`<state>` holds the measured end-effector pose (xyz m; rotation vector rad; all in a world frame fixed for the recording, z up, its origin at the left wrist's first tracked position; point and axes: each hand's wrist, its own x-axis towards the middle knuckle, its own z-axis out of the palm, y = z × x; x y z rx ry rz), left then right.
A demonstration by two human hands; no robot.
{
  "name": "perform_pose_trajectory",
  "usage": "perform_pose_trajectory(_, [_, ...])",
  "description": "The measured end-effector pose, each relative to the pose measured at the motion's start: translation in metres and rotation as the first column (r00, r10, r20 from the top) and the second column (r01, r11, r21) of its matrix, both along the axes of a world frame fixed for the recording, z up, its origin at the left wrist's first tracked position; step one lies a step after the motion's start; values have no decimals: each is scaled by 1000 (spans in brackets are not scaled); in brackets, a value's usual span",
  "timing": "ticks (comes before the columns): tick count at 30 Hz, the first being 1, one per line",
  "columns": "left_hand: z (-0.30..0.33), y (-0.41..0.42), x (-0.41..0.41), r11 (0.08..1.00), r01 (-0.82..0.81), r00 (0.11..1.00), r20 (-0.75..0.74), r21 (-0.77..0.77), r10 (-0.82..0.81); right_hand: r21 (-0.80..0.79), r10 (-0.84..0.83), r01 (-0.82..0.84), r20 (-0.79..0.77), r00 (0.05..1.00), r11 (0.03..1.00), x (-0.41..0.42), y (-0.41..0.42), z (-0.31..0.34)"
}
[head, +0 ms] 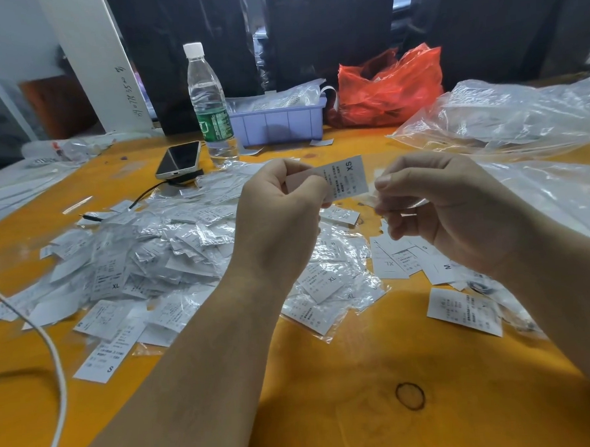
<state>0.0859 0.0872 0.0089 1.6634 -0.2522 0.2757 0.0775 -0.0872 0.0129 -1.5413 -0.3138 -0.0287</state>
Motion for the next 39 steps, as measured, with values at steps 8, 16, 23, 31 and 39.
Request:
perform_pose_trajectory(8, [1, -1, -1, 1000, -7, 1000, 6, -6, 7, -25, 2, -2, 29, 1000, 1000, -1, 0, 0])
perform_pose_trajectory(16, [3, -4, -8, 994, -27, 994, 109, 105, 16, 1, -73, 73, 57, 996, 997, -3, 0, 2])
perform_pose_trajectory(23, [6, -5, -11, 985, 24, 990, 130, 169, -46, 16, -133, 132, 73, 988, 991, -5, 2, 5])
perform_pose_trajectory(31, [6, -2, -7, 999, 32, 996, 80, 39, -35, -25, -41, 42, 41, 998, 999, -6, 2, 4])
perform_pose_trajectory(39, [3, -1, -3, 996, 54, 998, 13, -64, -53, -64, -49, 54, 64, 997, 997, -5, 0, 2])
